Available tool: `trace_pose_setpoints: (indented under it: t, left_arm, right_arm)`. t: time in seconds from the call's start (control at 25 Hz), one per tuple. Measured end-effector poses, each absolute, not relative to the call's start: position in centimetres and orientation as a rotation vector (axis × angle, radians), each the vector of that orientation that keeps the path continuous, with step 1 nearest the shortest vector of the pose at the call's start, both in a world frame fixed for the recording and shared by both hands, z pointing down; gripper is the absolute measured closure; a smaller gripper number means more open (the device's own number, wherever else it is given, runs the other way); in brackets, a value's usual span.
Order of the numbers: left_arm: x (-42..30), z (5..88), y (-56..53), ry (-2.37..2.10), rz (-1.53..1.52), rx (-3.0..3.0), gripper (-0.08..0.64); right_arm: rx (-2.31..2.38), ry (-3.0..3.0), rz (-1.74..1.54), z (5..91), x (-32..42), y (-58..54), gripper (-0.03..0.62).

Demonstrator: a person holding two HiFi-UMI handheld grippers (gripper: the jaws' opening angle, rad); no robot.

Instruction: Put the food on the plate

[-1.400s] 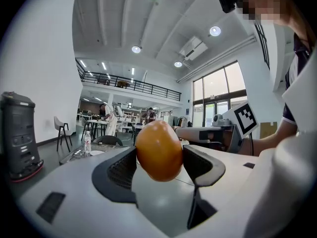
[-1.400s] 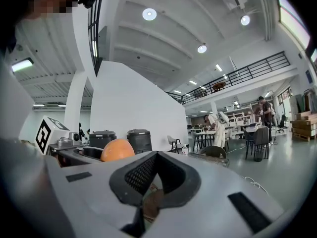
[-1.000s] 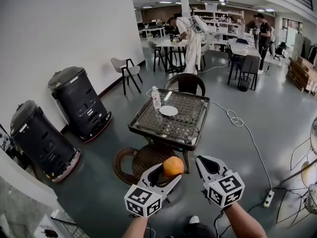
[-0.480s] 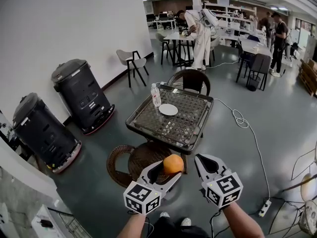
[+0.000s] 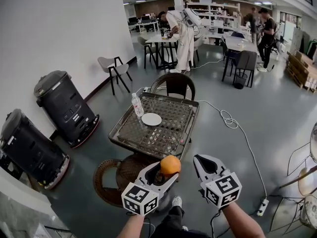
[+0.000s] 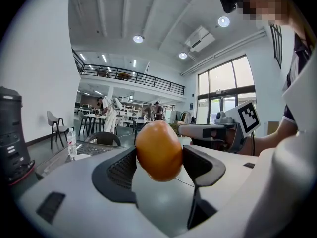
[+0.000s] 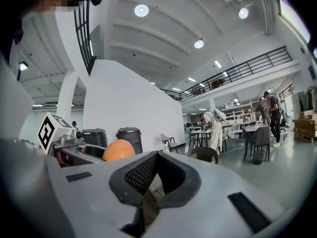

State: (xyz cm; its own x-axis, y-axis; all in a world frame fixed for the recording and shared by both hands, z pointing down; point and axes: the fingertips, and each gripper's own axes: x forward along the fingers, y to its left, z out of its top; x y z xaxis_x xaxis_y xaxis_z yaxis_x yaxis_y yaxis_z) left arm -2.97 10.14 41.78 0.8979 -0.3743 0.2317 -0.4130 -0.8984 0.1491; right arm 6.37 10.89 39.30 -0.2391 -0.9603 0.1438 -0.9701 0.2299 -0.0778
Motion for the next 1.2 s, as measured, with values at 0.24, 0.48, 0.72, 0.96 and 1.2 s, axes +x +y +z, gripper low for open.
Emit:
trace_pose_setpoints:
  t: [0.24,0.48,0.72,0.96,1.2]
  left_arm:
    - [1.3,41.7,4.4,-0.526,0.265,2.893,0.259]
    - [4.2,42.5,-2.3,-0.471,0.275,2.885,0.259]
    - [5.3,43.2,-8.0,-0.44,0.274,2.859,0.259]
    - [3.8,44.5,-11.5,-0.467,0.266,2.83,0.259]
    - [3.3,44.9,-14.0,-0.605,0.26,2.79,0.259]
  right_arm:
    - [1.937,-2.352,0.21,39.2,10.2,5.4,0.588]
    - [1.966,-2.306,0.228,39.6,13.1,-1.2,0.588]
    - [1.963,-2.261,0.252,40.0,14.2,-6.5,0.588]
    - [1.91,-2.262,0.271,41.3,12.6,-10.3,0.588]
    - [1.79,-2.353,0.277,41.9,12.0,-14.1,0.588]
